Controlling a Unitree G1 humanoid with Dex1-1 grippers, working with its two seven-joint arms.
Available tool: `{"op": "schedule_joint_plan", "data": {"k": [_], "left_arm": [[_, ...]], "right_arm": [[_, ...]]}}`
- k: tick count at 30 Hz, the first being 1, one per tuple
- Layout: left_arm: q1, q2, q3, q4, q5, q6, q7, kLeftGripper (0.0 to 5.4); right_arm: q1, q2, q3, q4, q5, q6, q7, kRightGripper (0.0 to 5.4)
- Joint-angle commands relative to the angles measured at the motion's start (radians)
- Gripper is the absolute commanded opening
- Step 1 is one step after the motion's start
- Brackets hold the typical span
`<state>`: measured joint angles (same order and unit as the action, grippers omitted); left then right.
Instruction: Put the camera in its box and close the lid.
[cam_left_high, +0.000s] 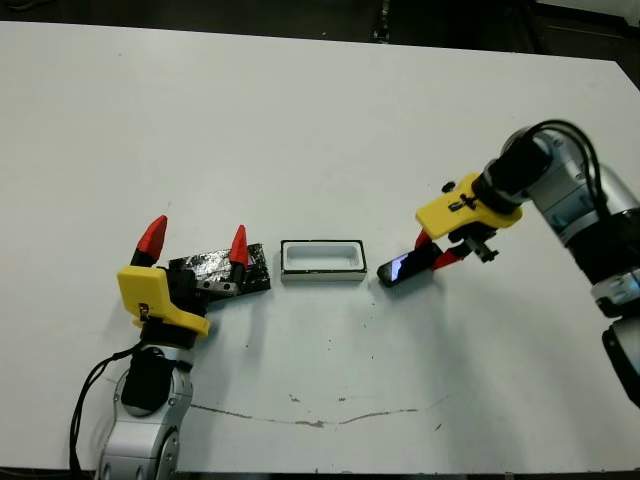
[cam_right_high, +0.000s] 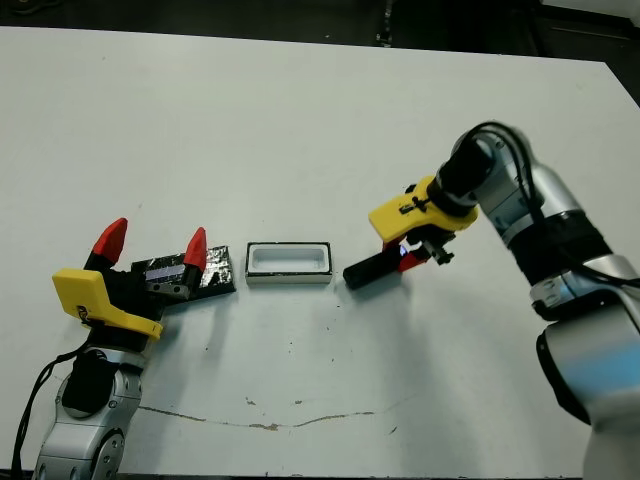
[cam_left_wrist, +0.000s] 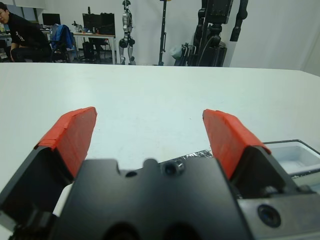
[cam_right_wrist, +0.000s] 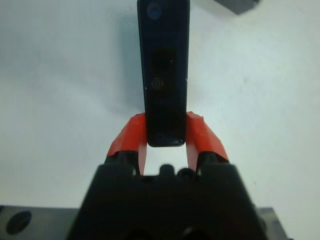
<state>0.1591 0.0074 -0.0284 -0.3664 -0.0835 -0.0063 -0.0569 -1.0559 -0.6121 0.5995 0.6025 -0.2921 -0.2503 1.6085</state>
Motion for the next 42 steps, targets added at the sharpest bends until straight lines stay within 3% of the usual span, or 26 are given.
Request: {"op": "schedule_joint_plan", "data": {"k": [1,9,14,17,22,25,28,34,42], "left_arm": [[0.011,-0.003,-0.002,-0.002,0.001,0.017,0.006,5.4],[0.007,-0.004,-0.001,-0.006,-0.002,0.023,0.005,5.4],[0.004,-0.003,0.002,-0.005,-0.006,0.024,0.002,5.4],[0.002,-0.005,0.003,-0.003,-0.016,0.021,-0.001,5.4],[0.004,-0.004,0.002,-0.005,-0.009,0.022,0.005,5.4],[0.006,-0.005,0.003,-0.004,-0.006,0.019,0.008,5.4],[0.006,-0.001,0.002,-0.007,-0.002,0.022,0.006,5.4],[0.01,-0.003,0.002,-0.008,-0.007,0.022,0.006,5.4],[0.012,-0.003,-0.002,-0.005,-0.001,0.018,0.006,5.4]], "right_arm": [[-0.047,-0.054,0.035,-0.022,0.004,0.048,0.006,1.66],[-0.132,-0.114,0.097,-0.018,0.092,0.08,0.006,1.66],[-0.171,-0.14,0.145,0.009,0.231,0.156,0.006,1.66],[-0.143,-0.124,0.065,0.012,0.294,0.256,0.006,1.66],[-0.056,-0.091,-0.059,-0.114,0.304,0.433,-0.043,1.66],[-0.014,-0.092,-0.096,-0.234,0.294,0.468,-0.064,1.66],[0.022,-0.094,-0.115,-0.345,0.264,0.533,-0.108,1.66],[0.057,-0.083,-0.12,-0.476,0.238,0.741,-0.152,1.66],[0.051,-0.056,-0.079,-0.564,0.205,0.826,-0.168,1.66]]}}
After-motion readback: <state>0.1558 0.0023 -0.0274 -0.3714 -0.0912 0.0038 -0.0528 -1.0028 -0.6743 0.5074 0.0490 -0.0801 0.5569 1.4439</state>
